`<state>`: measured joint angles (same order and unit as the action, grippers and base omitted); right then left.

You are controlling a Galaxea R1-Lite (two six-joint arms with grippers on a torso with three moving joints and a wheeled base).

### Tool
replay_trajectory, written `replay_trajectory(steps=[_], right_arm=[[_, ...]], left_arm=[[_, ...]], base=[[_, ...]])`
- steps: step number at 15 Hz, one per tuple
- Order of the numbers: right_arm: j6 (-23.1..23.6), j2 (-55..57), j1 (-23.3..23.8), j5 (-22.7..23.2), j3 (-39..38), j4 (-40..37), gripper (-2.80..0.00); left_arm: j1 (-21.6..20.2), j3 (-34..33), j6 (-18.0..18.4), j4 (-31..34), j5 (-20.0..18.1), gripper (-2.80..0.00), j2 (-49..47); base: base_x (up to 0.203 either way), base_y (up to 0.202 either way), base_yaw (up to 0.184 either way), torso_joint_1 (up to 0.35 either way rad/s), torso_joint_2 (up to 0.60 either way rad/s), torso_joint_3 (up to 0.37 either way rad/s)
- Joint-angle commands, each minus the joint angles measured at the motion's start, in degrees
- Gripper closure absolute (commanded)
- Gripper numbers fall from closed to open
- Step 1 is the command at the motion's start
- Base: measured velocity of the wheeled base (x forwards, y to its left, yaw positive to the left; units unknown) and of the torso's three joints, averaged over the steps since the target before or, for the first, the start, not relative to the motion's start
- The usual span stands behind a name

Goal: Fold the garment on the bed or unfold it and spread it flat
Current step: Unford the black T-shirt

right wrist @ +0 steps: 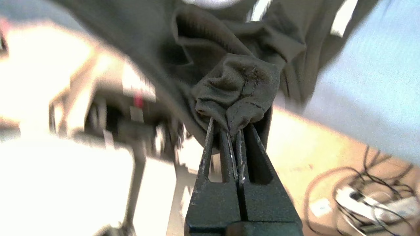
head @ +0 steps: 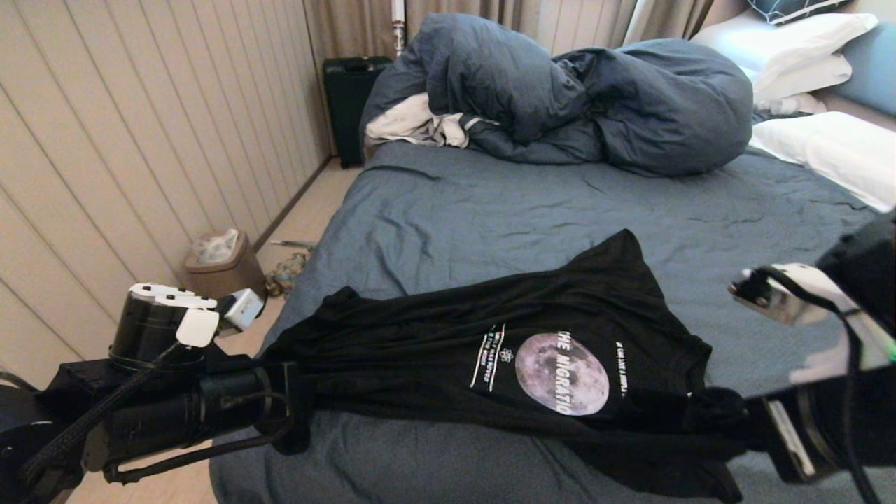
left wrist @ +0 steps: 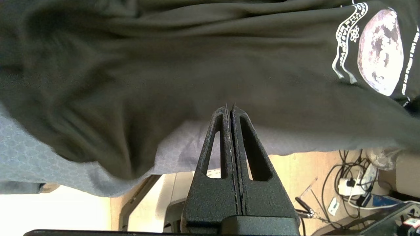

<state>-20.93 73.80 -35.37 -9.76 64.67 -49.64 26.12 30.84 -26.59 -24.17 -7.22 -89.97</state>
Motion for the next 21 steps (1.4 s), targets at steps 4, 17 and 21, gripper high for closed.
replay_trajectory(steps=[4,17,21], right_arm=[[0.59,-10.07,-4.97,-0.16,-8.57,-4.74,0.0],[4.11,-9.14,-13.7,-0.22,-15.3,-4.24,-2.8],[3.94,-8.45,-8.28,-0.45,-10.59,1.61,-2.8]], left_arm=[[-0.02,0.01,-0.21,-0.17,-0.08,0.0,0.05],[-0.02,0.01,-0.13,-0.17,-0.17,0.0,0.05],[-0.02,0.06,-0.3,-0.17,-0.09,0.0,0.14]], base=[[0.0,0.0,0.0,0.0,0.0,0.0],[0.0,0.0,0.0,0.0,0.0,0.0],[0.0,0.0,0.0,0.0,0.0,0.0]])
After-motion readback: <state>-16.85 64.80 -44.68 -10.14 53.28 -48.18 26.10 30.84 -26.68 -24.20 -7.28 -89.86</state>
